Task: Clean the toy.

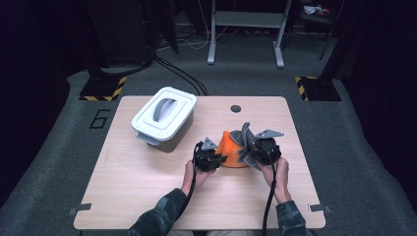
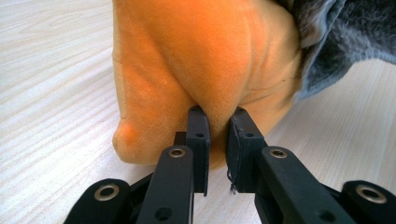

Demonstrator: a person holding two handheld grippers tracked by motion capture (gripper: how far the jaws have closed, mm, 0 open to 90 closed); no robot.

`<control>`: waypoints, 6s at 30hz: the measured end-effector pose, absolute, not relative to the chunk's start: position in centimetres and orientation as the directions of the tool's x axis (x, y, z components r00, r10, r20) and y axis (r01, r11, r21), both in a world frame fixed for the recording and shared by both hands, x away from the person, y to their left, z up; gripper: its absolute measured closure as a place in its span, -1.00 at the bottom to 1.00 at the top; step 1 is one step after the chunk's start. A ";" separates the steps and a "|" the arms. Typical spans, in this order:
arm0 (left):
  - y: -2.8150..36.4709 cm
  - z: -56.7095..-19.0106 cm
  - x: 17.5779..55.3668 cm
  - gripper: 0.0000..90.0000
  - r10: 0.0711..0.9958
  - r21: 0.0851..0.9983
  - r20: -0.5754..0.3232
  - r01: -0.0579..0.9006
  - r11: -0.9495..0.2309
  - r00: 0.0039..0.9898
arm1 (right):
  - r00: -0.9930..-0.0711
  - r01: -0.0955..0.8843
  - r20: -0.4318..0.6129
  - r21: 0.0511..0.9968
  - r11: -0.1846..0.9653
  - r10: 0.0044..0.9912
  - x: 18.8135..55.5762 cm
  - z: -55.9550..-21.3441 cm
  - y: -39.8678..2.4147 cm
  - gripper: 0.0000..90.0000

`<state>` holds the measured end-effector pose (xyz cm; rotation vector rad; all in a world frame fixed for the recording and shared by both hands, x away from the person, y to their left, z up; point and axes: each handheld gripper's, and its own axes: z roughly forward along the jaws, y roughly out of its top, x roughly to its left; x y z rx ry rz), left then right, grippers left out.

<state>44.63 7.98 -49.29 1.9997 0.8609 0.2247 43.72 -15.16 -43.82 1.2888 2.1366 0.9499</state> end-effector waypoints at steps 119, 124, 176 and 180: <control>7.7 -50.0 44.4 -0.05 0.676 0.826 -0.092 0.435 -0.358 0.731 | -0.435 0.610 -0.013 0.731 0.305 0.900 44.8 -43.9 -15.7 0.70; 7.3 -49.9 44.4 0.51 0.681 0.827 -0.080 0.430 -0.362 0.728 | -0.429 0.611 -0.006 0.735 0.295 0.903 44.8 -44.1 -15.8 0.70; 8.4 -49.2 44.0 0.78 0.649 0.799 -0.211 0.512 -0.317 0.731 | -0.361 0.702 -0.002 0.658 0.273 0.932 45.2 -46.9 -18.3 0.69; 8.5 -49.2 44.0 0.77 0.648 0.799 -0.212 0.512 -0.317 0.732 | -0.361 0.670 -0.009 0.693 0.266 0.933 44.4 -45.1 -18.4 0.69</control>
